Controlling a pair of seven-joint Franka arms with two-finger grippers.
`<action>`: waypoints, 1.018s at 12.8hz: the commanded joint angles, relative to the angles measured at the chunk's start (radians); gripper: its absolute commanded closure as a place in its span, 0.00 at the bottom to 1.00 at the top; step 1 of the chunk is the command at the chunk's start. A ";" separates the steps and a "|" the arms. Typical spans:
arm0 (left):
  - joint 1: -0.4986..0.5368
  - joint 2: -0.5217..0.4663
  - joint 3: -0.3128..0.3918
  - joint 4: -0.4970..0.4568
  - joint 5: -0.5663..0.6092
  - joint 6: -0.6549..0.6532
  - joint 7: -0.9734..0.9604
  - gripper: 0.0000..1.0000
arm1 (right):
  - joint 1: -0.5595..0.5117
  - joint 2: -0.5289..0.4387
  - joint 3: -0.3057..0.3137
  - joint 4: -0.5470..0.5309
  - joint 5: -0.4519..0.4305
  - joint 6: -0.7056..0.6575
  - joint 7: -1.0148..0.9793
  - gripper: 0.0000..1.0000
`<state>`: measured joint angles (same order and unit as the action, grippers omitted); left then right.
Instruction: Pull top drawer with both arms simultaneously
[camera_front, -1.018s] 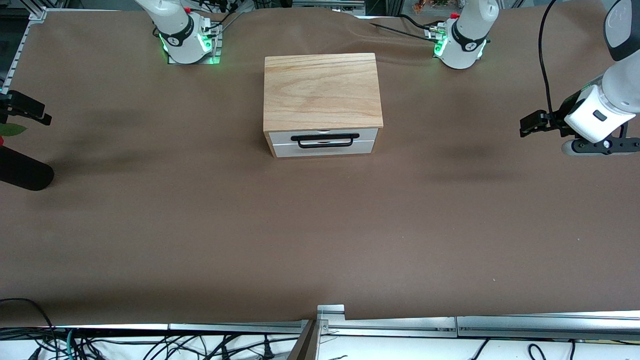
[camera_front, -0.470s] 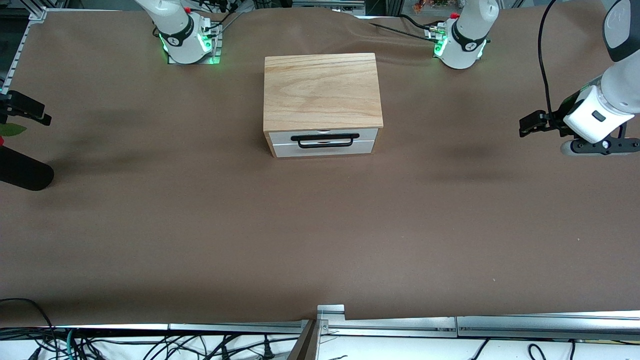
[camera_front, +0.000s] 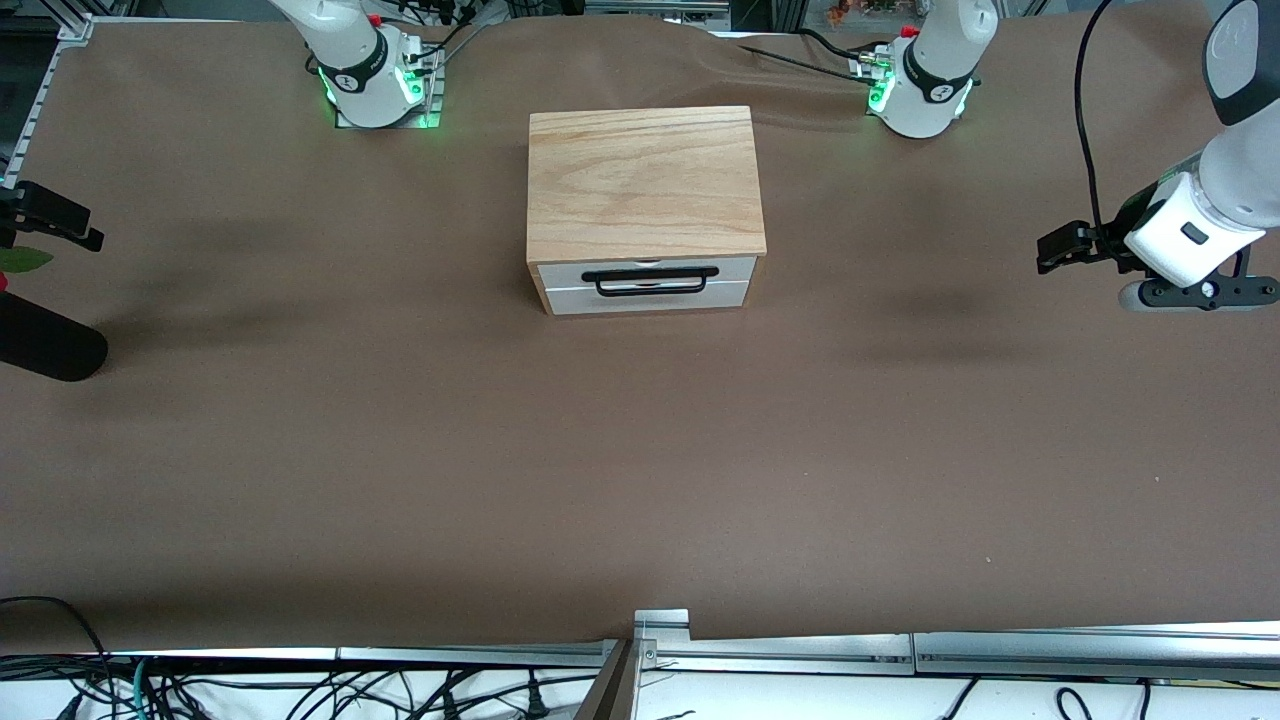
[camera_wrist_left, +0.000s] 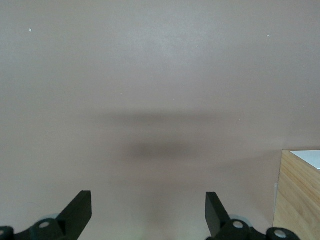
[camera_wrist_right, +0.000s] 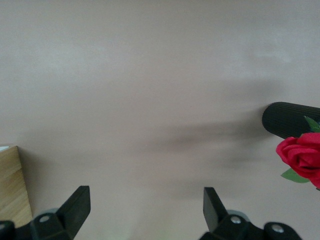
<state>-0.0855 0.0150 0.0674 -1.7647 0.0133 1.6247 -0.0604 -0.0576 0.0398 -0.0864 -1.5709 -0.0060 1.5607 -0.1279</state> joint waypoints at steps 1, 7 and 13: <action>-0.004 -0.015 -0.001 -0.047 0.033 0.036 -0.015 0.00 | 0.019 0.006 0.011 0.020 0.009 -0.016 0.004 0.00; 0.001 -0.003 -0.003 -0.215 0.025 0.262 -0.015 0.00 | 0.061 0.075 0.011 0.020 0.009 -0.014 -0.012 0.00; 0.001 0.078 -0.005 -0.346 0.017 0.406 -0.003 0.00 | 0.056 0.163 0.010 0.012 0.192 -0.018 -0.117 0.00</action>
<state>-0.0845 0.0733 0.0672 -2.0804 0.0133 1.9934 -0.0658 0.0061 0.1881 -0.0747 -1.5727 0.0938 1.5578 -0.1982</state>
